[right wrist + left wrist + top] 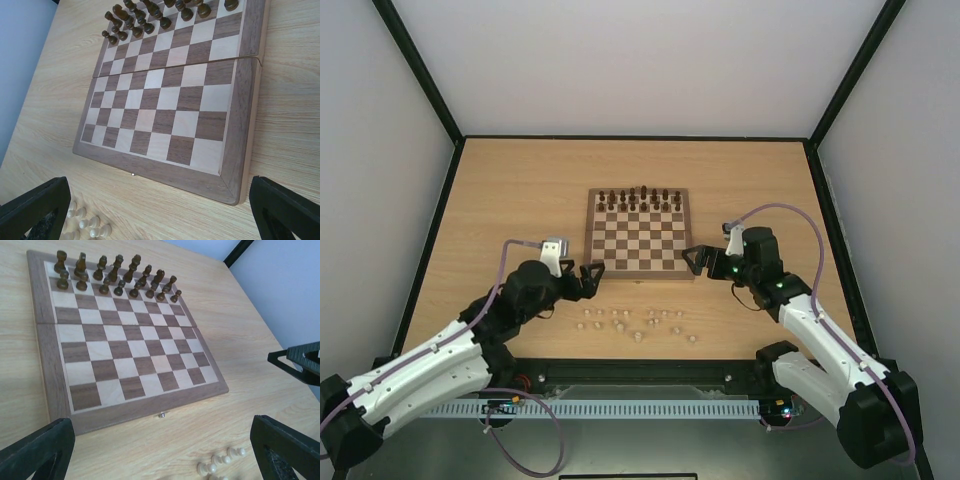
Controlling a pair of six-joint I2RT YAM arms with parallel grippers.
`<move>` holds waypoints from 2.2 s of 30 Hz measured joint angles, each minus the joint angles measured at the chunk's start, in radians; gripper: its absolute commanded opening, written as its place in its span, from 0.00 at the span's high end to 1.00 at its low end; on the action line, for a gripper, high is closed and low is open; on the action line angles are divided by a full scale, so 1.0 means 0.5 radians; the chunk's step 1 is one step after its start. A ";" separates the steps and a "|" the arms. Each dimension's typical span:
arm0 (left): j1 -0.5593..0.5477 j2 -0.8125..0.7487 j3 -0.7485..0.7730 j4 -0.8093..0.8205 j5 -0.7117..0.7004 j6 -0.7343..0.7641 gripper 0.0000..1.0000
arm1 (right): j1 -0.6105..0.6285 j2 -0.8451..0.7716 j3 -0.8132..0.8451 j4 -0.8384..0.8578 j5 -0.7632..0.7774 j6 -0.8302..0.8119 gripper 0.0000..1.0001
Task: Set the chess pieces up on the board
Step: Pick up the chess piece at the center of the board.
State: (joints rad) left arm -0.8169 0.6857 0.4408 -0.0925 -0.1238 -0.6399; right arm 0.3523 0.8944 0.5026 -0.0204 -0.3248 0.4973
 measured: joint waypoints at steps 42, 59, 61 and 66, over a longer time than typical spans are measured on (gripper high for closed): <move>0.000 -0.016 -0.053 -0.280 0.019 -0.082 0.01 | 1.408 0.289 0.198 -0.597 1.173 0.658 0.44; 0.000 0.040 -0.036 -0.301 0.037 -0.124 0.01 | 1.565 0.521 0.198 -0.756 1.420 0.892 0.58; 0.000 0.040 -0.036 -0.292 0.037 -0.129 0.01 | 1.565 0.555 0.198 -0.756 1.405 0.891 0.58; 0.000 0.038 -0.039 -0.276 0.037 -0.142 0.01 | 1.565 0.655 0.199 -0.755 1.366 0.886 0.64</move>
State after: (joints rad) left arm -0.8169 0.7048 0.4213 -0.2306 -0.1051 -0.7109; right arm 1.1347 1.2217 0.6022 -0.3981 0.3580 0.9401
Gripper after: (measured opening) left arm 0.990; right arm 0.392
